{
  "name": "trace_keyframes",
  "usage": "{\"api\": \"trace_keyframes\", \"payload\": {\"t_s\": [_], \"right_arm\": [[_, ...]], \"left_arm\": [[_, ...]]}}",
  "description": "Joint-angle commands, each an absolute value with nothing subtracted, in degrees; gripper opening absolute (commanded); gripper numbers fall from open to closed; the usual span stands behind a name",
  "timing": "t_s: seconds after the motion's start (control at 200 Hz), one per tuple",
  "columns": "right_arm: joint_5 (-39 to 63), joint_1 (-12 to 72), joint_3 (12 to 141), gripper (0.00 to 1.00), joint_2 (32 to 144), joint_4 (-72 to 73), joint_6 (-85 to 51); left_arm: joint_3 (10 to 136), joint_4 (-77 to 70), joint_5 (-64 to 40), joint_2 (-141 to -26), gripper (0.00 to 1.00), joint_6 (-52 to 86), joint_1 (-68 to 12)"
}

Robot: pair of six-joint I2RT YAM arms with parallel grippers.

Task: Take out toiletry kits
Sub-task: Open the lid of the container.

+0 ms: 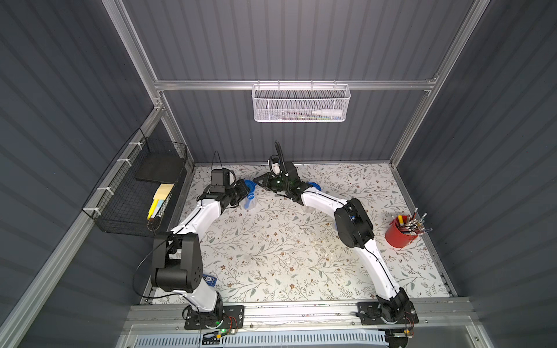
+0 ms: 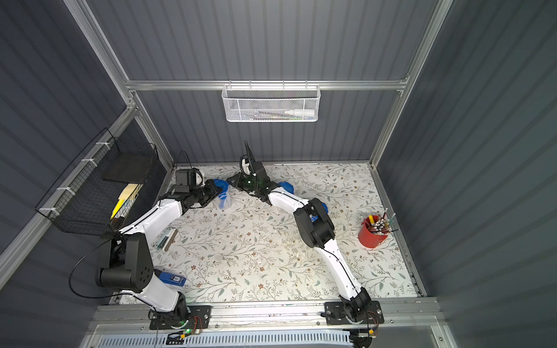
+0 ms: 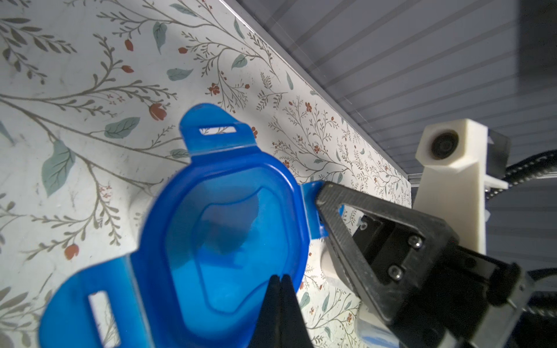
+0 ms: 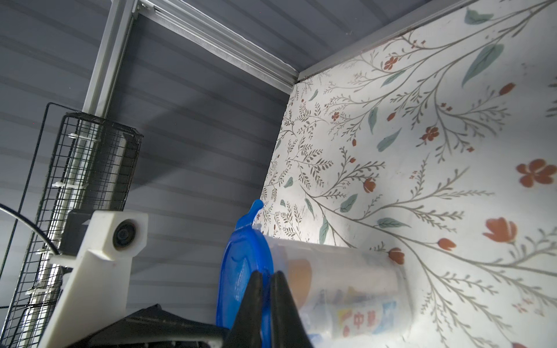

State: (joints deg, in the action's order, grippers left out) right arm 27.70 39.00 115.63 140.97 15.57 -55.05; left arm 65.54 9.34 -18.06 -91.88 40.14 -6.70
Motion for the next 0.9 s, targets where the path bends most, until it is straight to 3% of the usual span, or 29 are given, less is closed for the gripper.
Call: {"api": "trace_keyframes", "payload": {"t_s": [0.0, 0.615, 0.67, 0.8, 0.895], "right_arm": [[28.3, 39.5, 114.7, 0.06, 136.5, 16.6, -53.7], [31.6, 41.9, 109.3, 0.01, 128.0, 17.2, -52.1], [33.0, 42.2, 106.8, 0.01, 126.1, 18.6, -52.5], [32.3, 43.5, 97.5, 0.01, 118.9, 18.6, -49.0], [28.2, 44.9, 90.9, 0.0, 112.3, 13.2, -41.9]], "left_arm": [[65.7, 19.3, -17.4, -90.3, 0.0, 39.9, -6.6], [74.9, 26.9, -12.9, -78.3, 0.0, 40.5, -6.5], [75.4, 27.6, -11.1, -76.6, 0.1, 40.4, -6.5], [76.0, 28.9, -6.8, -73.6, 0.58, 39.6, -6.5], [76.0, 29.1, -3.9, -72.5, 0.73, 39.5, -6.5]]}}
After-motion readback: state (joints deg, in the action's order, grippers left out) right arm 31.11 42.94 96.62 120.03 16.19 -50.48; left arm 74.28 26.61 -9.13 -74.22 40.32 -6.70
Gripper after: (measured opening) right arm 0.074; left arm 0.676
